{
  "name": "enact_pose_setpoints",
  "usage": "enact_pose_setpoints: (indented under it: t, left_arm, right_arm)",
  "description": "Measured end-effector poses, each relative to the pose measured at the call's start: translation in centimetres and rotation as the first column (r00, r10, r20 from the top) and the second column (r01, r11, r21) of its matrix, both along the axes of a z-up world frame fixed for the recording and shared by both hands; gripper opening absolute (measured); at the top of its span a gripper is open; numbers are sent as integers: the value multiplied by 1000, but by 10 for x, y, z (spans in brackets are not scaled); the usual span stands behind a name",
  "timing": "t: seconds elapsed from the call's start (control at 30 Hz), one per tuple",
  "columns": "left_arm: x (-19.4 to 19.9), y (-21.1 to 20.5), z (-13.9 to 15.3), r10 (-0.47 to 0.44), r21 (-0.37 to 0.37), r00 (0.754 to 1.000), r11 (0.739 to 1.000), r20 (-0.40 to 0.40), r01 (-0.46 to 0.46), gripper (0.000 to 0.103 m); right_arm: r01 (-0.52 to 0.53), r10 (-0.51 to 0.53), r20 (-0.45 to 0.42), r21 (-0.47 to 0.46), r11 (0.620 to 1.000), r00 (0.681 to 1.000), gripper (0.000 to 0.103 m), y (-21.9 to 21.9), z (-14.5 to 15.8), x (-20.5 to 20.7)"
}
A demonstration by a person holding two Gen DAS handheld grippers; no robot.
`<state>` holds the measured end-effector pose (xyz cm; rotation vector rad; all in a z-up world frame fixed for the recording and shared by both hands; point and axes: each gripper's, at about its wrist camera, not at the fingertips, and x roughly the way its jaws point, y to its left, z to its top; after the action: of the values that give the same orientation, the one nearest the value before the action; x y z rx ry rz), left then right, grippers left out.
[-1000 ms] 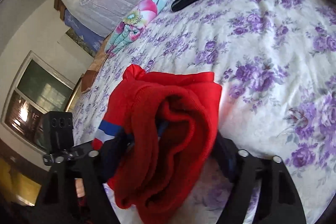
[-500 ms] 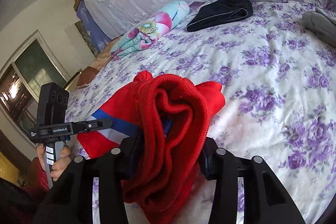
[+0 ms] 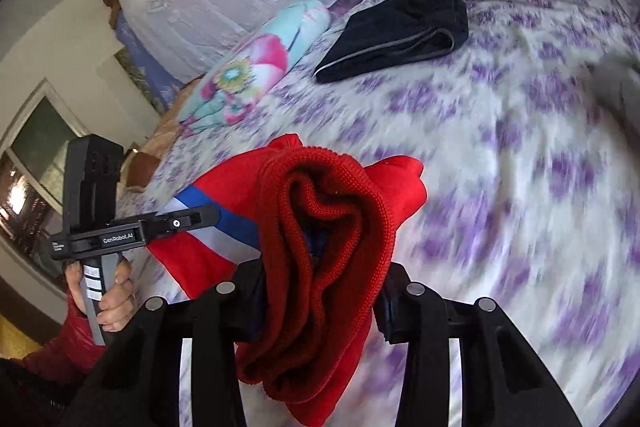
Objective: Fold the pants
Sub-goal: 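Lift the folded jacket with both tools and place it on the navy garment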
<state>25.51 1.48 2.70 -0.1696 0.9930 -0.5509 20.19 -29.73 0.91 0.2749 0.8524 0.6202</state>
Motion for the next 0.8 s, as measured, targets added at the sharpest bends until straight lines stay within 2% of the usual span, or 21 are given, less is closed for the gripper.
enact_pose_setpoints:
  t: [0.1, 0.17, 0.27, 0.37, 0.43, 0.53, 0.57, 0.6, 0.63, 0.67, 0.7, 0.77, 0.8]
  left_arm:
    - [54, -15, 29, 0, 41, 997, 999, 72, -3, 20]
    - [93, -20, 50, 13, 43, 993, 999, 116, -18, 20]
    - [169, -28, 86, 55, 49, 977, 997, 205, -66, 20]
    - [230, -33, 93, 105, 34, 969, 993, 221, -115, 21]
    - [272, -34, 81, 152, 26, 966, 987, 209, -161, 24]
    - [313, -35, 42, 257, 85, 937, 955, 237, -284, 42]
    - [321, -34, 26, 284, 113, 930, 942, 232, -316, 47]
    - [330, -33, 5, 305, 137, 930, 932, 204, -336, 47]
    - [334, -31, -16, 317, 144, 934, 929, 162, -340, 50]
    - [331, -25, -30, 331, 99, 931, 933, 153, -347, 55]
    - [327, -21, -32, 349, 87, 922, 926, 171, -367, 69]
    - [318, -12, -32, 386, 96, 895, 905, 224, -414, 82]
    - [311, -9, -32, 400, 87, 885, 899, 240, -430, 81]
  right_arm:
    - [19, -17, 59, -33, 999, 998, 42, 0, 31, 56]
    - [45, -39, 129, -44, 998, 991, 42, 0, 58, 97]
    - [85, -77, 187, -36, 996, 979, 42, 2, 87, 163]
    - [121, -113, 218, -23, 992, 969, 42, 5, 96, 223]
    - [152, -145, 226, -15, 988, 963, 42, 8, 88, 267]
    - [190, -176, 198, -53, 980, 964, 46, 15, 52, 322]
    - [231, -212, 192, -83, 970, 958, 52, 15, 34, 334]
    - [289, -263, 204, -108, 951, 943, 57, 15, 13, 341]
    - [318, -294, 234, -74, 945, 927, 61, 10, 0, 339]
    - [322, -307, 258, -14, 947, 916, 64, 5, -7, 333]
    - [319, -319, 274, 43, 947, 907, 65, -1, -11, 324]
    - [343, -337, 296, 35, 939, 894, 69, -4, -2, 317]
    - [351, -329, 358, 6, 936, 874, 68, -2, 10, 306]
